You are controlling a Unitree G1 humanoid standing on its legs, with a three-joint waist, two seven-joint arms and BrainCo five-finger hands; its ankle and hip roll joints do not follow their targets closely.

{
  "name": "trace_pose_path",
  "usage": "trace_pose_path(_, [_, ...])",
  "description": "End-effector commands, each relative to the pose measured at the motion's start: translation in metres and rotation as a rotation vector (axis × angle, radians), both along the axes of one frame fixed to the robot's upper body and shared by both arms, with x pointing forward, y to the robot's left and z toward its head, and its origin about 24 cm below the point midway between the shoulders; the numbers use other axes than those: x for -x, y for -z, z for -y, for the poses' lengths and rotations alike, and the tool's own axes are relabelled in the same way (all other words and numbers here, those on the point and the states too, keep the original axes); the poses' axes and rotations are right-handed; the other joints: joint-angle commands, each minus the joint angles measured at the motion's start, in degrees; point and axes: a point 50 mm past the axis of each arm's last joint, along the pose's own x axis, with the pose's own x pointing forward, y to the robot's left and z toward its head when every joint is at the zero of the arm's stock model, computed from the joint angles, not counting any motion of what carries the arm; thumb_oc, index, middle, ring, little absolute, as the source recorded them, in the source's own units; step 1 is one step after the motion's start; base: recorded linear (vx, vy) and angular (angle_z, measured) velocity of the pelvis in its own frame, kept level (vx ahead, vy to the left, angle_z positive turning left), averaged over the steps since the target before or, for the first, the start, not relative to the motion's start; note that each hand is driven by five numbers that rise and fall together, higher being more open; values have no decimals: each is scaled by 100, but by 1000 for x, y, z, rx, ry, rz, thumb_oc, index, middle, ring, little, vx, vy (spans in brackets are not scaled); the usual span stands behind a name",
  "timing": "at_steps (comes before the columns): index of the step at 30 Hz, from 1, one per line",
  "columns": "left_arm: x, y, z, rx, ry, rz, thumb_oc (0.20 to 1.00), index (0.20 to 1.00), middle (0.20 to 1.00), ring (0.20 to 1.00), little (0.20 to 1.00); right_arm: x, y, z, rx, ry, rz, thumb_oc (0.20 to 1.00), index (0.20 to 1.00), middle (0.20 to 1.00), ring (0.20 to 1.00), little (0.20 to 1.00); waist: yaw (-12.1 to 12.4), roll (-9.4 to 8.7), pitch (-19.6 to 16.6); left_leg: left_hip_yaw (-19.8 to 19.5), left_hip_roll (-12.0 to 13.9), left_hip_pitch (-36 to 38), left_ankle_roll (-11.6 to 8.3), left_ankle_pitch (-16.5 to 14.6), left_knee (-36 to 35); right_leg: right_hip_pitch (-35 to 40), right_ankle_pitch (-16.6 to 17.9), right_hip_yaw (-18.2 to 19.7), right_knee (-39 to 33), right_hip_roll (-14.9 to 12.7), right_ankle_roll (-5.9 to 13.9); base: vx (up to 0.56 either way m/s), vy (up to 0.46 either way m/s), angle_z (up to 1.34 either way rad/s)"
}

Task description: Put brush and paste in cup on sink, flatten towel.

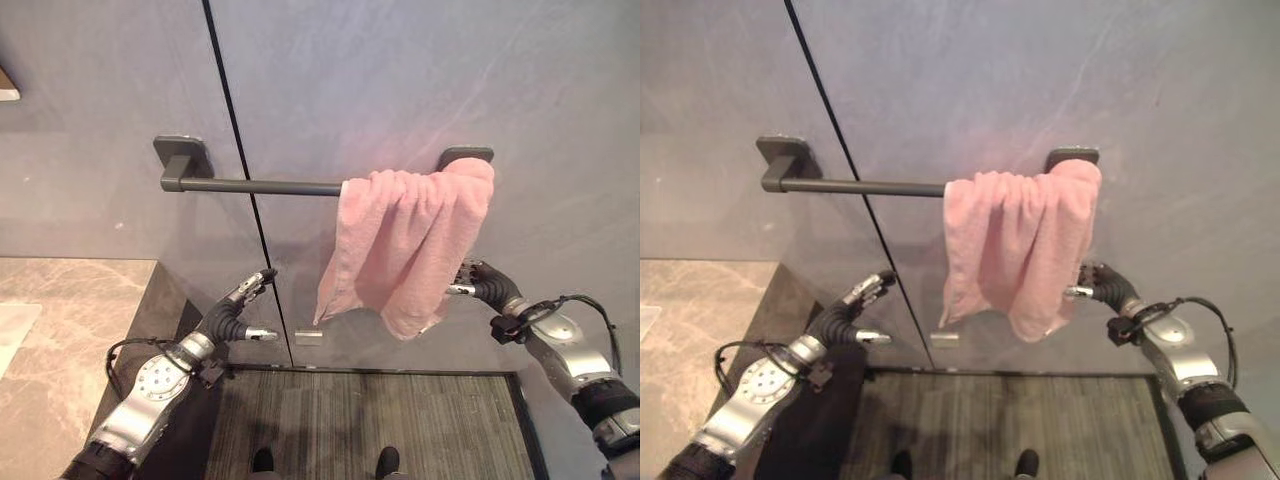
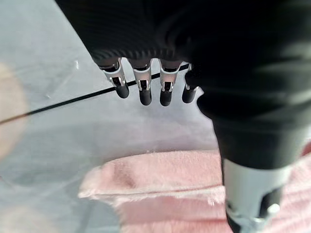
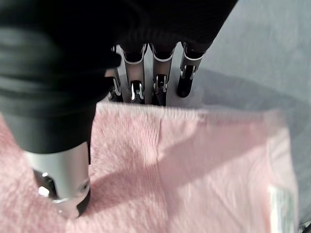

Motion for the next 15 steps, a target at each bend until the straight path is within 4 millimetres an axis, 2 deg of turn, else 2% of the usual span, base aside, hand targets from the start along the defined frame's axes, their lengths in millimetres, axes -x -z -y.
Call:
trace_pose_path(1, [-22, -21, 26, 18, 54, 117, 1000, 1000, 1000, 1000, 1000, -41, -59, -46, -62, -108, 246, 1000, 1000, 1000, 1000, 1000, 144, -128, 109, 64, -4, 74, -30, 158, 80, 472, -337, -59, 71, 24, 147, 37, -23, 0])
trace_pose_path(8, [-37, -15, 61, 53, 68, 98, 1000, 1000, 1000, 1000, 1000, -46, -69, -86, -204, -170, 309, 1000, 1000, 1000, 1000, 1000, -10, -189, 76, 147, 68, 178, -39, 156, -7, 473, -382, -14, 82, 125, 88, 20, -11, 0])
trace_pose_path(15, [-45, -5, 76, 56, 55, 47, 1000, 1000, 1000, 1000, 1000, -46, -64, -101, -237, -175, 297, 1000, 1000, 1000, 1000, 1000, -101, -267, -5, 273, 121, 303, -38, 150, -99, 484, -393, 113, 42, 206, 69, 17, -3, -3])
